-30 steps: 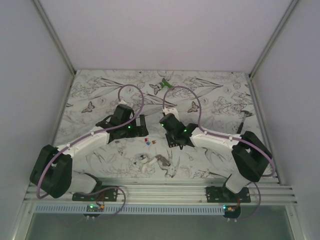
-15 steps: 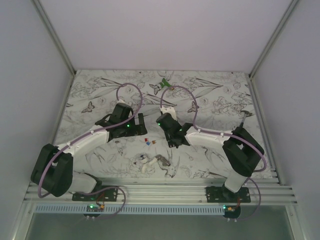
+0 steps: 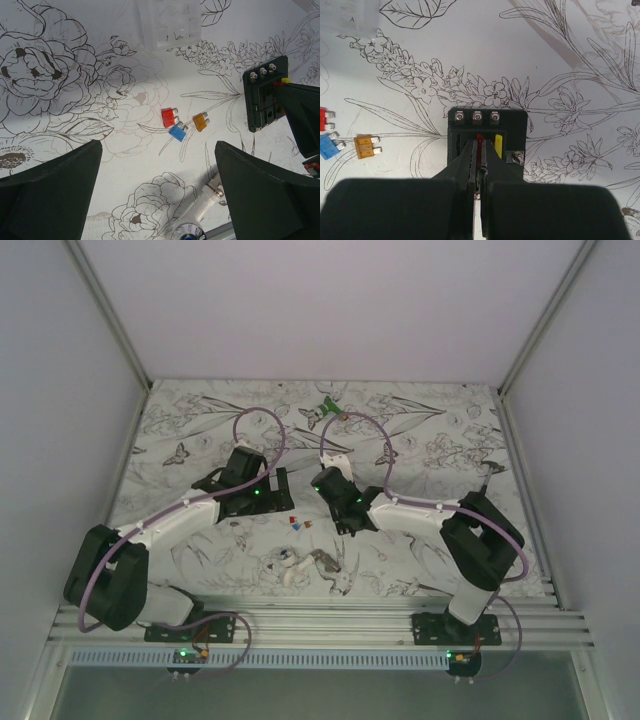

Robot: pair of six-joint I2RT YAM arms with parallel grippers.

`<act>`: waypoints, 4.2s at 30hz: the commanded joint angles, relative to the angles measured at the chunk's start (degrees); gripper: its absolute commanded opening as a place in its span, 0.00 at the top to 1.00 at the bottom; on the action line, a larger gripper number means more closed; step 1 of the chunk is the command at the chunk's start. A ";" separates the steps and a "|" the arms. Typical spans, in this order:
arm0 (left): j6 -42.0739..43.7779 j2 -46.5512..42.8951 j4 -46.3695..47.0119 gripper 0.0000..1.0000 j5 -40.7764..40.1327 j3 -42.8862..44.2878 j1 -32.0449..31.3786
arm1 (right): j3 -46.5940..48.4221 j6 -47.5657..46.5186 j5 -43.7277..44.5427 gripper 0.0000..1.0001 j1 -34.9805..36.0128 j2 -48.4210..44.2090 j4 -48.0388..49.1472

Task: Snap on the fuse box
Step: Install the fuse at the fuse box base.

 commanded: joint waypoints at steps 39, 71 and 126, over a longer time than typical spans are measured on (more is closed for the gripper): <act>-2.32 -1.24 -1.85 0.01 -1.02 0.30 1.11 | 0.94 5.56 -0.17 1.00 -0.54 5.45 -7.65; -3.79 -2.30 -2.31 0.00 -1.64 -0.12 1.37 | 3.46 3.08 -5.15 1.00 -1.54 12.08 -15.02; -8.63 -3.77 -1.85 0.01 1.88 0.20 -0.03 | -6.13 4.56 -1.57 0.68 0.93 -5.02 -4.97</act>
